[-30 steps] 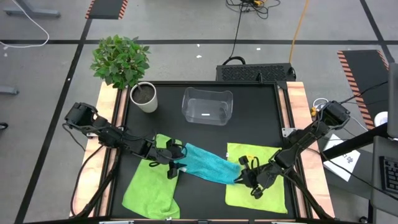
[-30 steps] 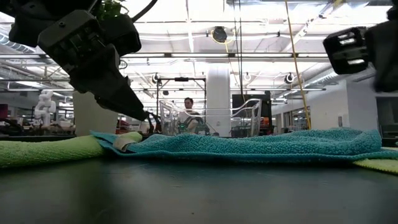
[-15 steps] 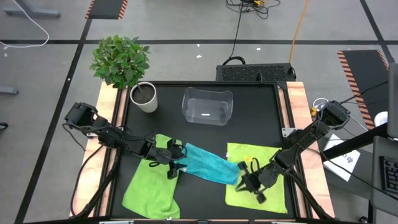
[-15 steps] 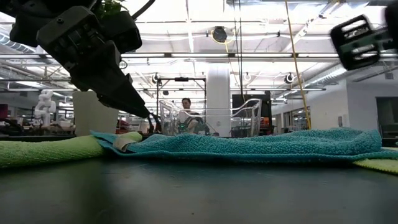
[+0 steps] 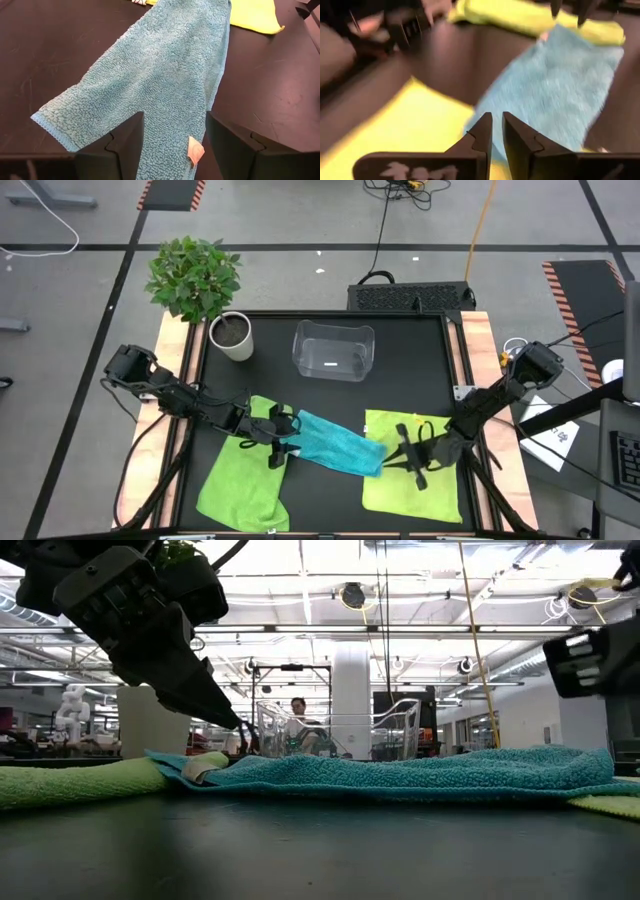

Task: Fold microfiber towels
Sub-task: Fold the blue microfiber cloth

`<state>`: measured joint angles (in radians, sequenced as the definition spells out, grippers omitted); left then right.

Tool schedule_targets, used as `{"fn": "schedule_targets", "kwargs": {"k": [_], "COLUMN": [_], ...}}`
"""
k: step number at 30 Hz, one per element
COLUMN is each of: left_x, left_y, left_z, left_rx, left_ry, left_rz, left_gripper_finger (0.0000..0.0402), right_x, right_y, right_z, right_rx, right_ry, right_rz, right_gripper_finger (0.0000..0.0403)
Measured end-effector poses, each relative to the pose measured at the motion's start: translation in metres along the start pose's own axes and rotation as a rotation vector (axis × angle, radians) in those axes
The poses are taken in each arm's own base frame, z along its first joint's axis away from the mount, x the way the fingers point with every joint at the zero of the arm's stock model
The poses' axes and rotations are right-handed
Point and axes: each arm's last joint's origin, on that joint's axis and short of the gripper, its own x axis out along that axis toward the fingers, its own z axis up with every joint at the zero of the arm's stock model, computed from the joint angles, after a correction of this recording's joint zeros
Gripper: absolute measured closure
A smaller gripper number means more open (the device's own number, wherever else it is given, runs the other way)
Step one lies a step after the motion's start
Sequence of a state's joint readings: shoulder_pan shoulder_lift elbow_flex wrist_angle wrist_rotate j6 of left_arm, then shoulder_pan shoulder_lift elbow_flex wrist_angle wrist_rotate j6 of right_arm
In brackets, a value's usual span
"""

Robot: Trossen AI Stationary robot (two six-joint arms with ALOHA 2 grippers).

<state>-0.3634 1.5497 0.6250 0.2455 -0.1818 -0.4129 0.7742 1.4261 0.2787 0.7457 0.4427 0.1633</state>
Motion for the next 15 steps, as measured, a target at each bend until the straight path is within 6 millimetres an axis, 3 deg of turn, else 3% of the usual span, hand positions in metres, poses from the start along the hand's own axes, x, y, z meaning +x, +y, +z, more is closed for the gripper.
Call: {"fn": "schedule_targets", "kwargs": {"k": [6,11,15], "left_x": [0.000,0.000,0.000], "left_y": [0.000,0.000,0.000], "left_z": [0.000,0.000,0.000], "left_rx": [0.000,-0.001,0.012], "left_ry": [0.000,0.000,0.000], "left_rz": [0.000,0.001,0.001], "left_gripper_finger": [0.0188,0.0188,0.0188], "right_x": [-0.002,-0.004,0.000], "right_y": [-0.001,0.010,0.019], "right_z": [-0.010,0.002,0.009], "right_rx": [-0.142,-0.215,-0.263], "right_ry": [0.079,-0.026,0.021], "right_rz": [-0.067,-0.031,-0.019], "right_gripper_finger": [0.0371,0.0371,0.0367]}}
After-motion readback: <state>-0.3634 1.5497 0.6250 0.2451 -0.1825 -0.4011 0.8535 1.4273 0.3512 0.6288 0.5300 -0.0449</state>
